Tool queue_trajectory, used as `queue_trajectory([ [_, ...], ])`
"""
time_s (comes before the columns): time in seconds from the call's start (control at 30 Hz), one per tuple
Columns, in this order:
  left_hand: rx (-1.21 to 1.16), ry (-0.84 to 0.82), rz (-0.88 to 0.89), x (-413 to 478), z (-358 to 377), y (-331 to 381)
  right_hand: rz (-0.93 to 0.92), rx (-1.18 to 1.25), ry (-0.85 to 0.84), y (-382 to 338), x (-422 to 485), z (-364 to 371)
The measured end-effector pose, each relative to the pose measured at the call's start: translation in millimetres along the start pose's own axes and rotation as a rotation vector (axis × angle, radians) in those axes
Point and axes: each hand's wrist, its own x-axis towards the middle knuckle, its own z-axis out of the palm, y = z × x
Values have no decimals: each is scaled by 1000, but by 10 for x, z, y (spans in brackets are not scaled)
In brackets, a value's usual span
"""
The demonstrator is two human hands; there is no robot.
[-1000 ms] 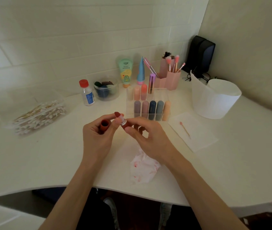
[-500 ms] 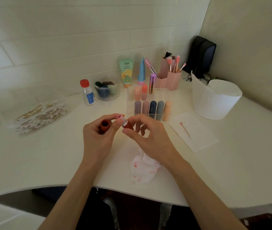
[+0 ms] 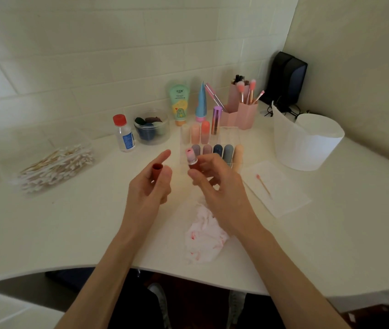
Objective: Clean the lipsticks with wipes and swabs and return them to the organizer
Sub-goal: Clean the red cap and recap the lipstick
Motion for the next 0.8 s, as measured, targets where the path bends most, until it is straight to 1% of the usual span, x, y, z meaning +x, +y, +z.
queue_trajectory([
  [0.03, -80, -29, -59, 11, 5, 3, 16, 24, 22, 9, 0, -14],
  [0.07, -99, -46, -77, 17, 7, -2, 10, 21, 49, 21, 3, -27],
  [0.1, -60, -57, -56, 16, 15, -1, -5, 2, 68, 31, 7, -35],
  [0.17, 72, -69, 47, -5, 20, 8, -24, 0, 83, 44, 12, -40],
  [0.2, 105, -58, 82, -14, 22, 18, -33, 10, 86, 41, 13, -42],
  [0.27, 68, -15, 68, -15, 23, 21, -63, -6, 97, 37, 11, -49],
  [0.33, 37, 16, 46, -17, 23, 37, -93, -78, 106, 61, 9, -40],
  [0.43, 71, 49, 73, -12, 12, 45, -124, -185, 116, 115, 23, -33],
  [0.53, 69, 55, 82, -10, 4, 47, -155, -202, 108, 109, 24, -39],
  [0.7, 99, 12, 107, -16, -1, 21, -165, -255, 48, 69, 13, -16],
  [0.8, 104, 23, 105, -9, -6, 4, -172, -269, 60, 72, 14, -20],
])
